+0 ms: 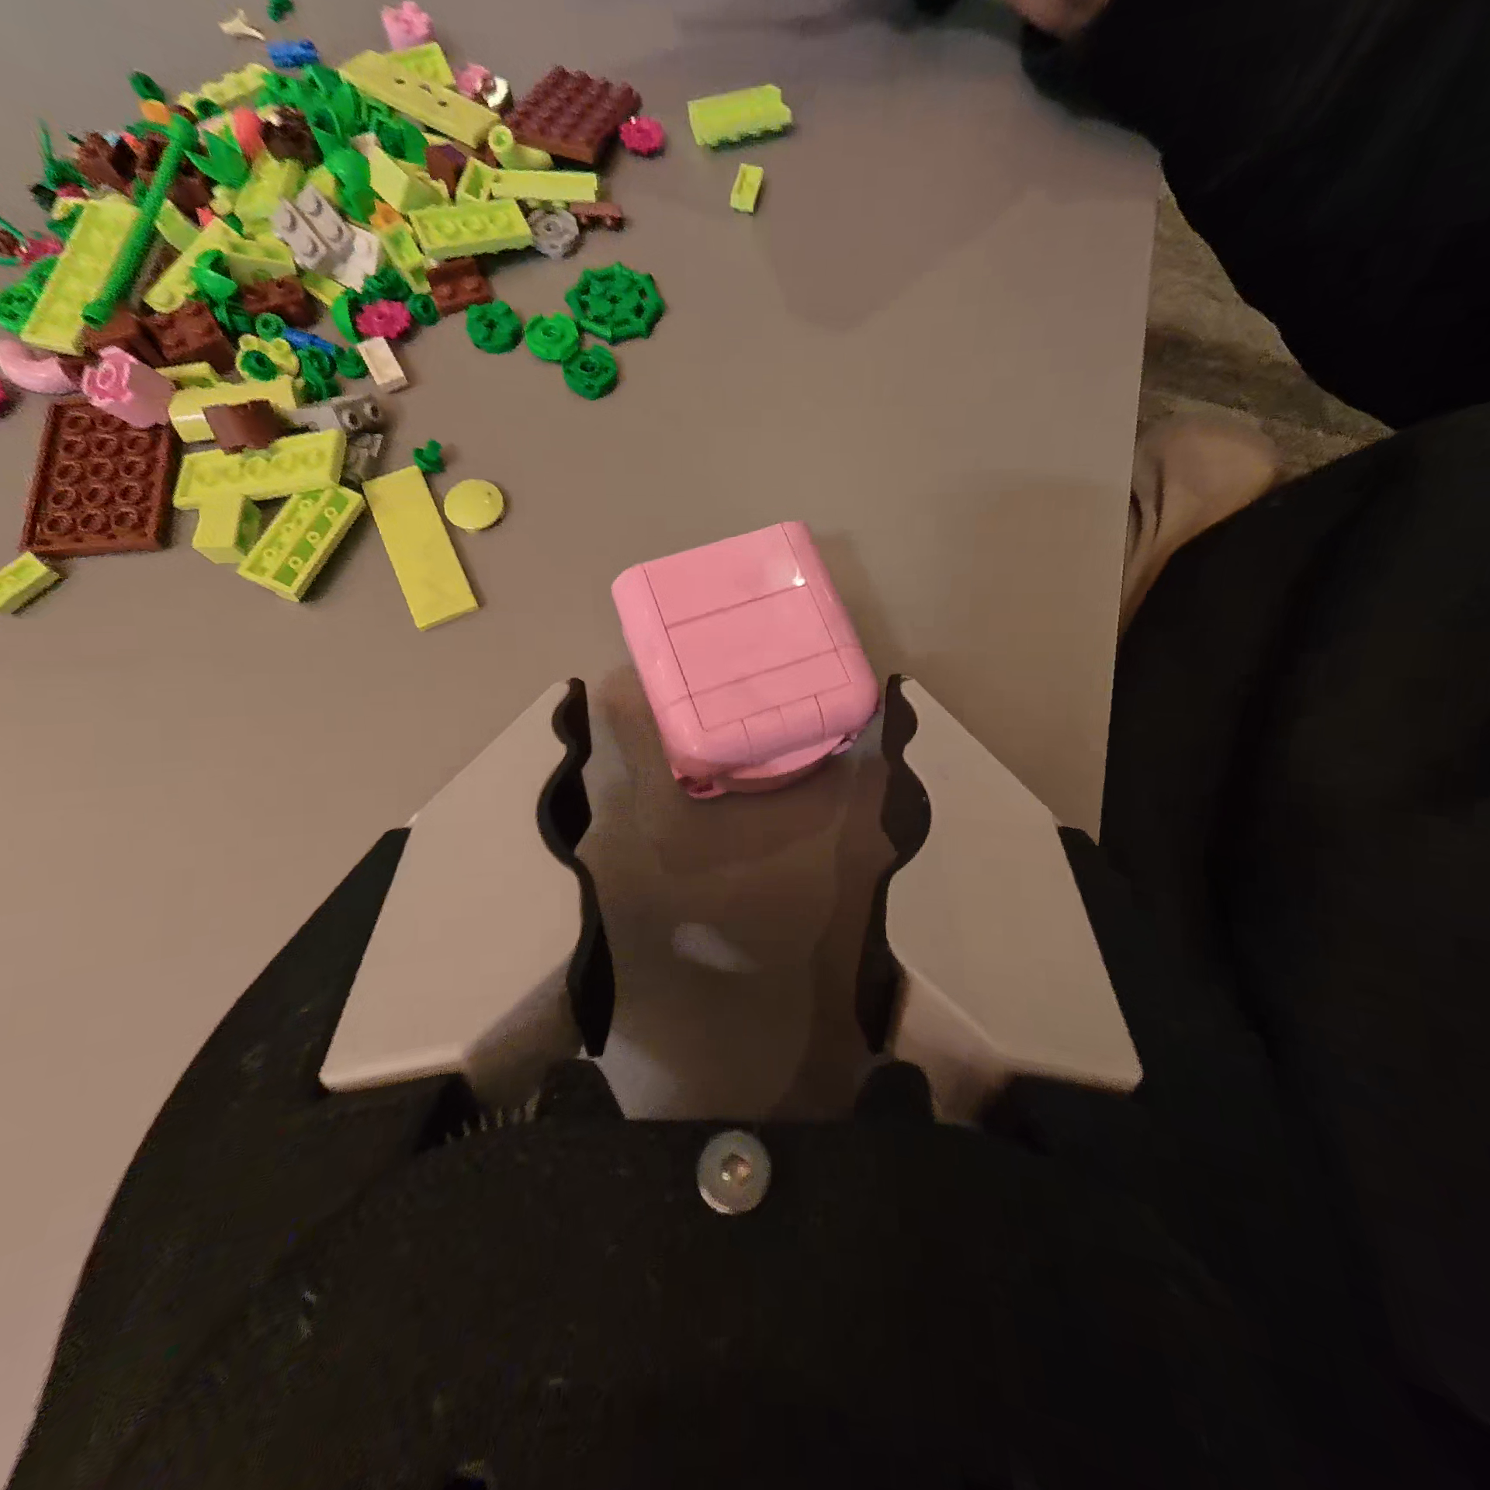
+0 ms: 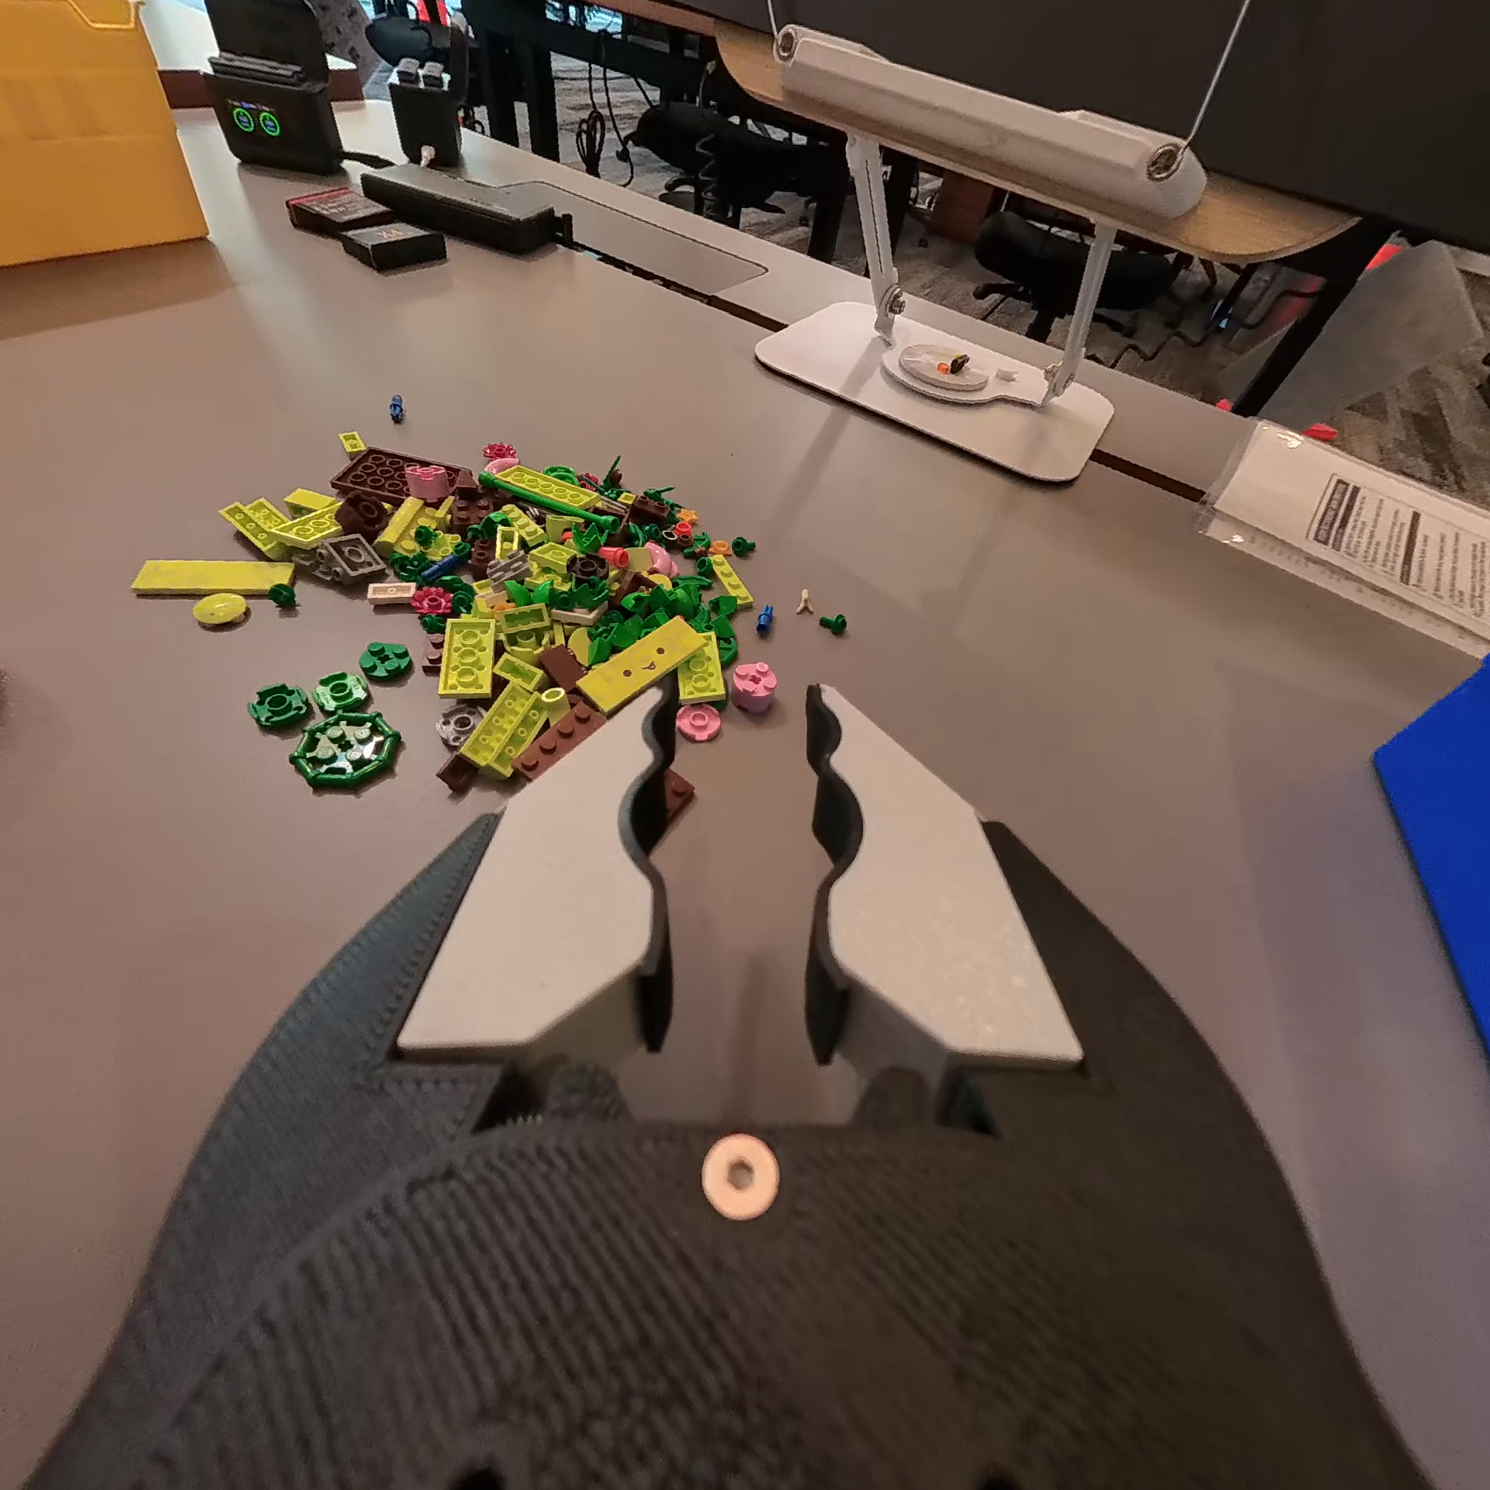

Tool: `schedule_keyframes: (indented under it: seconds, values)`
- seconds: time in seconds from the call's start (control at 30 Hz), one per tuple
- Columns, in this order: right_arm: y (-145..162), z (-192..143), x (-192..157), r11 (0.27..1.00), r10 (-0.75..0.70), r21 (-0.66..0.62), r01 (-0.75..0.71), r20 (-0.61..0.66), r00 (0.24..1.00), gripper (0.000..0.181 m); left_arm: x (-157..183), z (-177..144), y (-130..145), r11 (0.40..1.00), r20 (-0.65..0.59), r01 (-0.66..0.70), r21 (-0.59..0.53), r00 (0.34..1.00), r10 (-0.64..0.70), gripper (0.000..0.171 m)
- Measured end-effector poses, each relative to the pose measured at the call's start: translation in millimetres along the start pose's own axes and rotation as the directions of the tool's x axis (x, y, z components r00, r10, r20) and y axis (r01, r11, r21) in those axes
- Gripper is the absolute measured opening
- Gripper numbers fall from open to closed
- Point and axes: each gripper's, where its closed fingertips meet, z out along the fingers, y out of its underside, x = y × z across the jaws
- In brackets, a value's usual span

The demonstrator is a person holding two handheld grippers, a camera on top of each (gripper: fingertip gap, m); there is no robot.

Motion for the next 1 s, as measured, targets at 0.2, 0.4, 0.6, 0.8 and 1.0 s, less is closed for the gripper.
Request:
schedule_keyframes:
  seconds: [0.2,0.4,0.6,0.8,1.0]
  values:
    - [2,2,-1,1.0,-0.015,-0.018,0.015,-0.007,1.0,0.029,-1,7,-10,0.998,0.031,0.06,0.023,0.998,-0.06,0.07]
    - [-9,-3,-8,0.997,-0.053,0.048,0.054,-0.023,0.998,0.033,-6,10,-11,0.997,0.067,0.069,0.017,0.995,-0.07,0.059]
    - [-45,1,-118,0.991,0.047,0.107,-0.081,0.291,0.955,0.043,-10,17,-16,0.999,0.139,0.035,0.01,0.99,-0.036,0.059]
    - [-22,14,-214,0.972,0.227,-0.177,-0.154,0.541,0.81,0.044,-12,20,-17,0.998,0.13,0.065,0.005,0.989,-0.065,0.059]
    - [-15,16,-227,0.918,0.386,-0.307,-0.25,0.554,0.738,0.04,-14,21,-17,0.995,0.117,0.101,0.005,0.988,-0.101,0.059]
